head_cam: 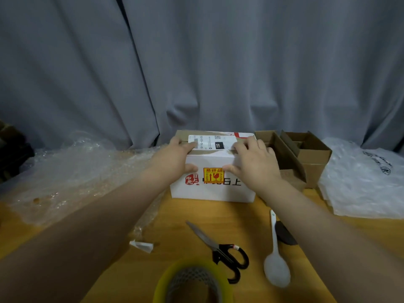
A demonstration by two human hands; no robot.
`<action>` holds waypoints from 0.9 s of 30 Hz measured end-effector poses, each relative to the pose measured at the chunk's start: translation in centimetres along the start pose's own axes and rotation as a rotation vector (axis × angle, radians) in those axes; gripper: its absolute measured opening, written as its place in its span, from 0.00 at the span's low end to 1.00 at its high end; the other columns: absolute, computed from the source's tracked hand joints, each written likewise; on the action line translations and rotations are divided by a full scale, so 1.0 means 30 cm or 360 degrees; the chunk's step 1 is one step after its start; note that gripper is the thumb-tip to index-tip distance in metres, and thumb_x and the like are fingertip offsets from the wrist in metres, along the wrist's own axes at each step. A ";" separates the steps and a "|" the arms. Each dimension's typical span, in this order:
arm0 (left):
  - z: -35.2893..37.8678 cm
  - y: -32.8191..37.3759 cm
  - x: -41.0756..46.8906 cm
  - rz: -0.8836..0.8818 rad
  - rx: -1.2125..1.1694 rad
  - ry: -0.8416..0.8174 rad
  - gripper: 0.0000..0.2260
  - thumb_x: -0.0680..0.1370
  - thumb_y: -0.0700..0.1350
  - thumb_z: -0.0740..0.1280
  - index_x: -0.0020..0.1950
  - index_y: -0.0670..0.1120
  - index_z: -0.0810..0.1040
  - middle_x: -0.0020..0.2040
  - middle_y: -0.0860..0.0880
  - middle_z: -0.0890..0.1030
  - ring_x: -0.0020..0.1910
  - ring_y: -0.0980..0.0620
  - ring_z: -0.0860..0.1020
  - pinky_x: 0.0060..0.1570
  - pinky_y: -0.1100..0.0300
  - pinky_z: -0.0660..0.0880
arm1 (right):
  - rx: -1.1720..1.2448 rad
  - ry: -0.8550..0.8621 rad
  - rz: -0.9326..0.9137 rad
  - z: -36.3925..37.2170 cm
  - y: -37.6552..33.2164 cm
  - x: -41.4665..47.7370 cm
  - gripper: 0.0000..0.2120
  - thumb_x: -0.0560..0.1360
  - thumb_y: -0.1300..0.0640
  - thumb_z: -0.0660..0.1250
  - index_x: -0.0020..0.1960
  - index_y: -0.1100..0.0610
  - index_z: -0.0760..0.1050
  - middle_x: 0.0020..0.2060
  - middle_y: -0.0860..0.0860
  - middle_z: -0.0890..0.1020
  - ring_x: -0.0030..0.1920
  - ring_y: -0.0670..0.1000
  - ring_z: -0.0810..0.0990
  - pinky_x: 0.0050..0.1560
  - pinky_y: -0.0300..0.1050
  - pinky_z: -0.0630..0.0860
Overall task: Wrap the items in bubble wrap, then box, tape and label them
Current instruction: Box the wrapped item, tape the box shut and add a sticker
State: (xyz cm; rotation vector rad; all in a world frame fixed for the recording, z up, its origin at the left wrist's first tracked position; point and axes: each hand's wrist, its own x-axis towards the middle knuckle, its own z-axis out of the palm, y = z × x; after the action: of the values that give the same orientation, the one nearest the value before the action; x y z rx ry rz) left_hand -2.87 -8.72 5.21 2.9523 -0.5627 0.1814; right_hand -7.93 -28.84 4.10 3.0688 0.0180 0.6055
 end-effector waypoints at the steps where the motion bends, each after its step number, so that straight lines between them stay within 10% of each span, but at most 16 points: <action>1: 0.012 -0.002 0.028 -0.0032 -0.0007 0.0043 0.32 0.73 0.59 0.68 0.74 0.54 0.62 0.70 0.46 0.63 0.62 0.43 0.71 0.60 0.49 0.73 | 0.0041 0.0021 0.0016 0.011 0.001 0.030 0.28 0.73 0.36 0.64 0.66 0.51 0.67 0.63 0.53 0.70 0.65 0.54 0.67 0.63 0.51 0.67; 12: 0.087 -0.075 0.211 -0.0116 0.0044 0.0310 0.25 0.75 0.58 0.66 0.68 0.51 0.67 0.65 0.47 0.68 0.56 0.42 0.74 0.51 0.49 0.75 | 0.0181 0.0099 0.0025 0.125 -0.003 0.247 0.26 0.74 0.41 0.67 0.65 0.55 0.68 0.63 0.55 0.72 0.64 0.55 0.70 0.65 0.51 0.67; 20: 0.034 -0.132 0.191 0.0074 -0.0003 -0.0012 0.29 0.77 0.58 0.63 0.74 0.51 0.58 0.72 0.49 0.67 0.67 0.44 0.69 0.66 0.42 0.65 | 0.0096 -0.0055 0.0127 0.105 -0.062 0.266 0.20 0.79 0.49 0.61 0.67 0.57 0.65 0.67 0.57 0.70 0.70 0.60 0.65 0.74 0.57 0.52; 27: -0.066 -0.159 -0.019 0.0260 -0.0067 0.0227 0.20 0.79 0.53 0.63 0.70 0.50 0.70 0.76 0.48 0.60 0.74 0.46 0.58 0.71 0.52 0.57 | 0.0367 0.0046 -0.0185 0.003 -0.167 0.138 0.15 0.78 0.52 0.60 0.62 0.56 0.71 0.60 0.54 0.73 0.60 0.55 0.70 0.59 0.50 0.68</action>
State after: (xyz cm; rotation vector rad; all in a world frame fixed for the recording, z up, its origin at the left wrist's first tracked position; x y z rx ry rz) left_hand -1.79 -3.84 6.57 2.8236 -0.7768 0.3877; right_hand -4.11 -23.76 5.51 3.2478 0.2837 0.6857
